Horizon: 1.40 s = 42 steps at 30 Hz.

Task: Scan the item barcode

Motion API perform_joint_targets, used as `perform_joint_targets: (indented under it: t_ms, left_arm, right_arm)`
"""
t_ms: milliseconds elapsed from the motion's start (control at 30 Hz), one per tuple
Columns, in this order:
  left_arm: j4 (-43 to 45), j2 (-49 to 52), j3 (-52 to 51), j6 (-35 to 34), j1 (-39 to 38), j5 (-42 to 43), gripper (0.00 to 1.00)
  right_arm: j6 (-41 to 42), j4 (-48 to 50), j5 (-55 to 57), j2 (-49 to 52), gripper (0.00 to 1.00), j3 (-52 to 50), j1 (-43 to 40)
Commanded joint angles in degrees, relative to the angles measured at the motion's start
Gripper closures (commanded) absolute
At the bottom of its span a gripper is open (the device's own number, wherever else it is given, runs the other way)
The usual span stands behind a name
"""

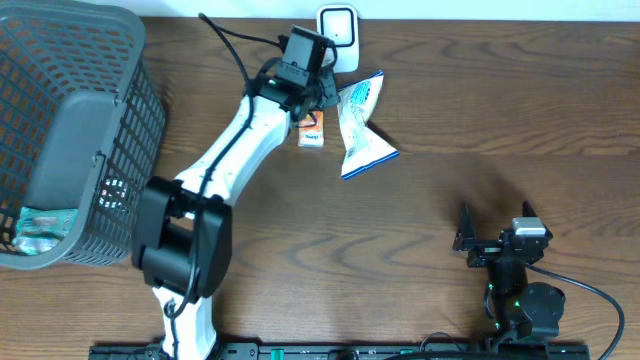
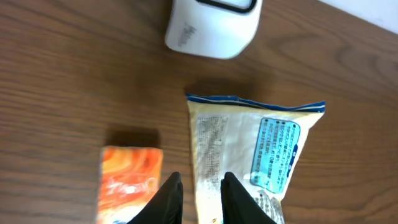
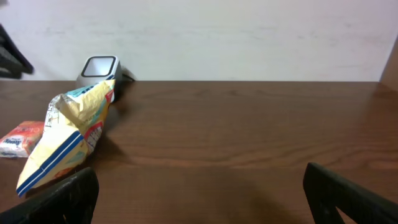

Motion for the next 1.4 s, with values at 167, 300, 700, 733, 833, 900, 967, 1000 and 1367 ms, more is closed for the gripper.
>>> perform_joint_targets:
  t_ms: [167,300,700,733,833,900,967,1000,1367]
  left_arm:
    - [3.5,5.8,0.4,-1.9,-6.1,2.9,0.79]
    - [4.2,8.6,0.4,-1.9,-9.1,2.9,0.79]
    - [5.6,12.0,0.4,0.8,-12.9,2.9,0.79]
    - [5.6,11.8,0.4,1.7,-12.8,2.9,0.79]
    - [5.3,9.7,0.4,2.9,-12.1,2.9,0.79]
    - [5.1,7.3,0.4,2.9,-11.6,2.9,0.79]
    - [5.1,4.9,0.4,2.9,-11.5,2.9,0.79]
    - [5.1,3.6,0.4,2.9,-11.5,2.9,0.79]
    - [5.1,5.6,0.3,-0.2,-12.5,2.9,0.79]
  right_arm:
    - [-0.4,-0.3,0.2,-0.3,0.01,-0.1,-0.3]
    - [-0.4,-0.3,0.2,-0.3,0.01,-0.1,-0.3]
    - [-0.4,-0.3,0.2,-0.3,0.01,-0.1,-0.3]
    - [-0.4,-0.3,0.2,-0.3,0.01,-0.1,-0.3]
    - [-0.4,-0.3,0.2,-0.3,0.01,-0.1,-0.3]
    - [-0.4,-0.3,0.2,-0.3,0.01,-0.1,-0.3]
    - [-0.4,-0.3,0.2,-0.3,0.01,-0.1,-0.3]
    - [-0.4,-0.3,0.2,-0.3,0.01,-0.1,-0.3]
    - [-0.4,-0.3,0.2,-0.3,0.01,-0.1,-0.3]
